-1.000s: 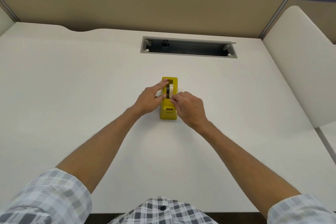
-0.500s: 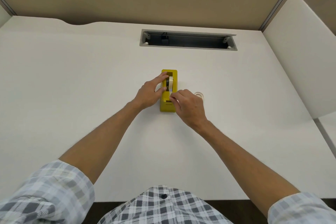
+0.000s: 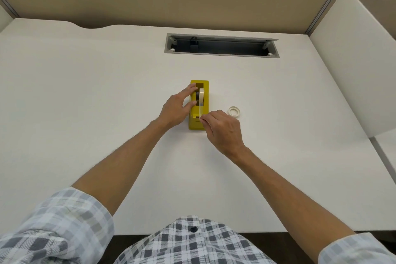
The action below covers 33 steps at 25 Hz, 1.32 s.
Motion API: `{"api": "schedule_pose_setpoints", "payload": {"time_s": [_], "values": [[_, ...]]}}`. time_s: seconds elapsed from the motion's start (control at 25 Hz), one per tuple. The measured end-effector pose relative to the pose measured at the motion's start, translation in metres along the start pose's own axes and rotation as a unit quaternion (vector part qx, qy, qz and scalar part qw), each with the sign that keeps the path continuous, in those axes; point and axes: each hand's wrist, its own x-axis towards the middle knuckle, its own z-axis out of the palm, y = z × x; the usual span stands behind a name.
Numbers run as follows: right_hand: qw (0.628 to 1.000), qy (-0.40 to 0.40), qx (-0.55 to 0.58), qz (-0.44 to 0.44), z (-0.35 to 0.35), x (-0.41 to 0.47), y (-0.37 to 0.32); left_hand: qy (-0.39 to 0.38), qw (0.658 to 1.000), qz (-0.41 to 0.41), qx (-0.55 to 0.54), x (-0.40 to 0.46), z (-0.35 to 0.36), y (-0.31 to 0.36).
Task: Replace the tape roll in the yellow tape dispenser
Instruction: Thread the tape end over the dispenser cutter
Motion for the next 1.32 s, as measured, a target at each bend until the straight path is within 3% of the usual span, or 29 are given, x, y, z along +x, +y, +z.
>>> {"api": "schedule_pose_setpoints", "payload": {"time_s": [1.04,1.2,1.32], "values": [[0.999,0.009,-0.032,-0.029,0.014,-0.013,-0.001,-0.006,0.999,0.007,0.031,-0.003,0.000,0.004],[0.999,0.008,-0.031,-0.030,0.017,-0.011,0.000,0.088,0.990,-0.006,0.109,-0.014,0.007,0.012],[0.998,0.014,-0.052,-0.046,0.018,-0.010,0.001,0.159,0.977,0.034,0.139,-0.028,0.011,0.017]]}}
